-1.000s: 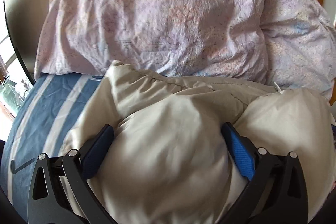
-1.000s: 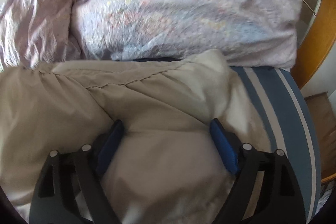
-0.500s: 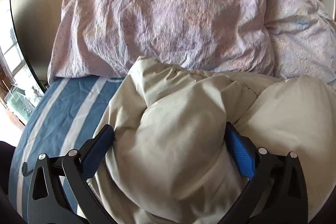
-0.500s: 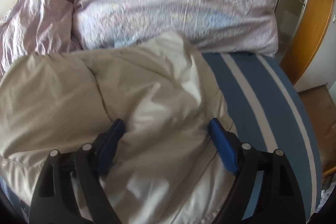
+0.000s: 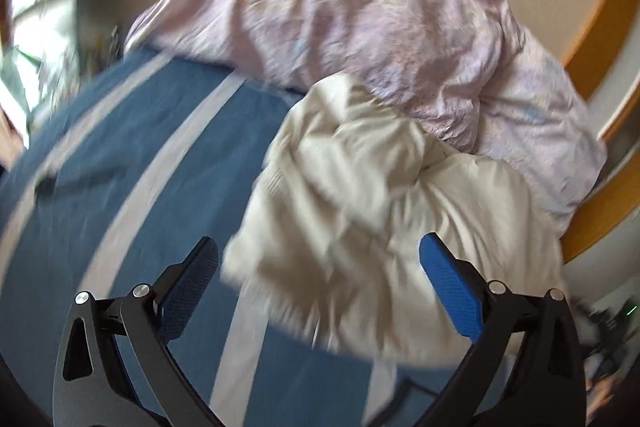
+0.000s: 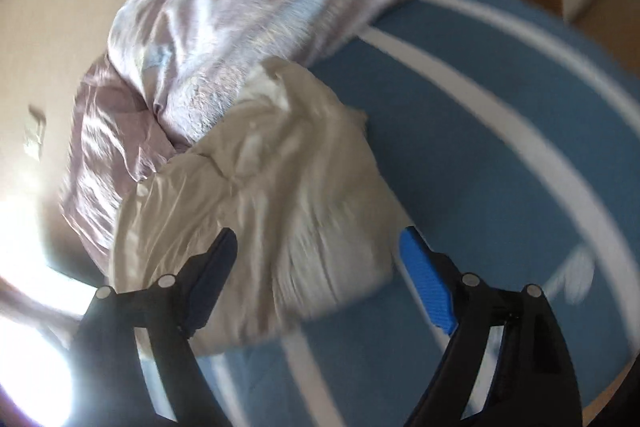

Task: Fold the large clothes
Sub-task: 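Grasp the folded jacket bundle with the left gripper while the right gripper pinches it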

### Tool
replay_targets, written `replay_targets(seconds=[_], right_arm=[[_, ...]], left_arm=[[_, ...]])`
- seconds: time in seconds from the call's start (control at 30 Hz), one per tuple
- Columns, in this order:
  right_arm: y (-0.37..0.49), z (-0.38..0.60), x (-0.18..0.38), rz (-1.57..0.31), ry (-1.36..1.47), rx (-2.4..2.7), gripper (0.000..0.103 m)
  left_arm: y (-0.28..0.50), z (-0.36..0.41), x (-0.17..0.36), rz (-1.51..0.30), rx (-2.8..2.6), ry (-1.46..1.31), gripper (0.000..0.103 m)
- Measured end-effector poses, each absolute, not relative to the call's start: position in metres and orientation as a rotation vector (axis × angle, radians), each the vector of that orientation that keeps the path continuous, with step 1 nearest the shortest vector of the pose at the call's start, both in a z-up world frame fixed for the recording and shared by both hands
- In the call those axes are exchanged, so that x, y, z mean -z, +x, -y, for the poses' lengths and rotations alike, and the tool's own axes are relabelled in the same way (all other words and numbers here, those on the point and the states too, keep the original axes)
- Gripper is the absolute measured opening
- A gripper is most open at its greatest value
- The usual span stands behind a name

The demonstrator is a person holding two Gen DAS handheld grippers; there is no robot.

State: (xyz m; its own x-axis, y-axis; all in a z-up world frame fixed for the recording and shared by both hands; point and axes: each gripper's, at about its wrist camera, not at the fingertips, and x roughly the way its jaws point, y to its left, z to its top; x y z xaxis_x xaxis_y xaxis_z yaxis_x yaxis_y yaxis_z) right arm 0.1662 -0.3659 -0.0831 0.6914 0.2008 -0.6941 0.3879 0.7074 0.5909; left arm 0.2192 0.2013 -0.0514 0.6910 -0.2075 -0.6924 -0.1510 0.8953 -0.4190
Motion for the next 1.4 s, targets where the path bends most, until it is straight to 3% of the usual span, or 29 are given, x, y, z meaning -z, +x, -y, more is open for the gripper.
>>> replay_targets(seconds=[0.23,0.5,0.63,0.8,0.9,0.93,1.0,1.1,1.17,1.4], right_arm=[[0.169,0.359,0.122,-0.9,1.052,0.089,0.084],[0.178,0.356,0.136,-0.859,1.209,0.064,0.085],[0.18,0.357,0.144,-0.862,1.248,0.073,0.085],[0.19,0.356,0.151,-0.845,1.283,0.08,0.082],[0.194,0.355,0.15,-0.829,1.256,0.092,0.069],[0.195,0.354,0.149,-0.821,1.244,0.092,0.059],[0.196,0.352,0.145,-0.796,1.224,0.079,0.047],[0.193,0.35,0.137,-0.76,1.189,0.052,0.031],[0.19,0.348,0.131,-0.745,1.161,0.034,0.025],[0.162,0.341,0.122,-0.746,1.102,-0.023,0.023]], left_arm=[[0.18,-0.211,0.081,-0.898,0.014,-0.679,0.101],[0.207,-0.209,0.117,-0.973,0.031,-0.945,0.096],[0.224,-0.203,0.119,-0.952,0.007,-0.949,0.096],[0.244,-0.202,0.13,-0.946,-0.007,-0.991,0.08],[0.248,-0.201,0.127,-0.906,0.005,-0.999,0.065],[0.247,-0.201,0.126,-0.885,0.011,-1.01,0.061],[0.248,-0.201,0.124,-0.858,0.021,-1.019,0.042],[0.244,-0.201,0.115,-0.818,0.045,-1.004,0.025],[0.239,-0.202,0.109,-0.796,0.059,-0.988,0.021],[0.205,-0.217,0.096,-0.791,0.094,-0.97,0.02]])
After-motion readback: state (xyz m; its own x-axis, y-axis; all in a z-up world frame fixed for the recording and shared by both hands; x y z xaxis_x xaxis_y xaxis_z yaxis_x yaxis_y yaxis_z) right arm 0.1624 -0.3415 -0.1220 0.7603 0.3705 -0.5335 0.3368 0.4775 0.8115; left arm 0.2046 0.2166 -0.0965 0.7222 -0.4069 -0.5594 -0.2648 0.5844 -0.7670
